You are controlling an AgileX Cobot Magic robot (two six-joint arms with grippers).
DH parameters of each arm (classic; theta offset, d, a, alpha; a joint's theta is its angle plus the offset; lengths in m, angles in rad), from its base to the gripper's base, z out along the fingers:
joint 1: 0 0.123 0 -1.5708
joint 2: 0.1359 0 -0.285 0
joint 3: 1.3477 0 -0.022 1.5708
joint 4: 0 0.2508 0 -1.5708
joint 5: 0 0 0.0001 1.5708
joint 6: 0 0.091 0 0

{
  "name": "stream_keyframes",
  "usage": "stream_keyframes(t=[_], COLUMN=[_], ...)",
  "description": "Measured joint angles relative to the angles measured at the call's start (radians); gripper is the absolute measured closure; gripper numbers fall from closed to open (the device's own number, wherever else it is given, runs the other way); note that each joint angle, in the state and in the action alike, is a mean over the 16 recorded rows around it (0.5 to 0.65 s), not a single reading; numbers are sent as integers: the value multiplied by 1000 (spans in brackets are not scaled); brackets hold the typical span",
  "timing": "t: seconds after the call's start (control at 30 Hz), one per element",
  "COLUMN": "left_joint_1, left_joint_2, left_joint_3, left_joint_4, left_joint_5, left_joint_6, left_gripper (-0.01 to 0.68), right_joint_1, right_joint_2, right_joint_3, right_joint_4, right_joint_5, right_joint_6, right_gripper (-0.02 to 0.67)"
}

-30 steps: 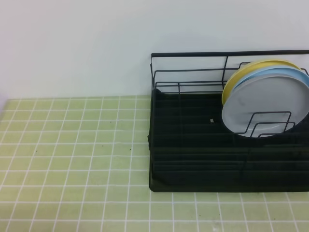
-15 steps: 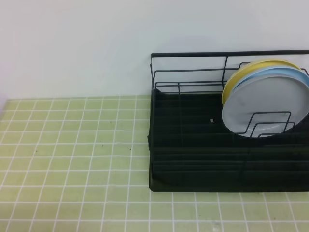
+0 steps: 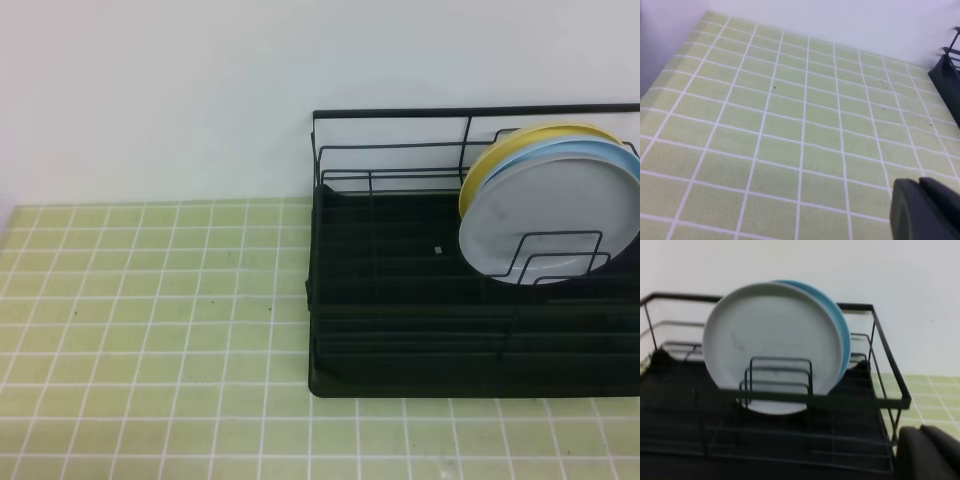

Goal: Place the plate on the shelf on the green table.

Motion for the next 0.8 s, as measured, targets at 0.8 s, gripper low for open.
stream_keyframes(t=[0.8], left_joint_1=[0], left_joint_2=[0], left_joint_3=[0], left_joint_4=[2], left_joint_5=[0], left_joint_6=[0], left_gripper=[675], right_joint_1=[0], right_joint_2=[-12], right_joint_3=[60], right_joint_4=[-70], right_joint_5=[72], right_joint_6=[122], right_gripper=[649])
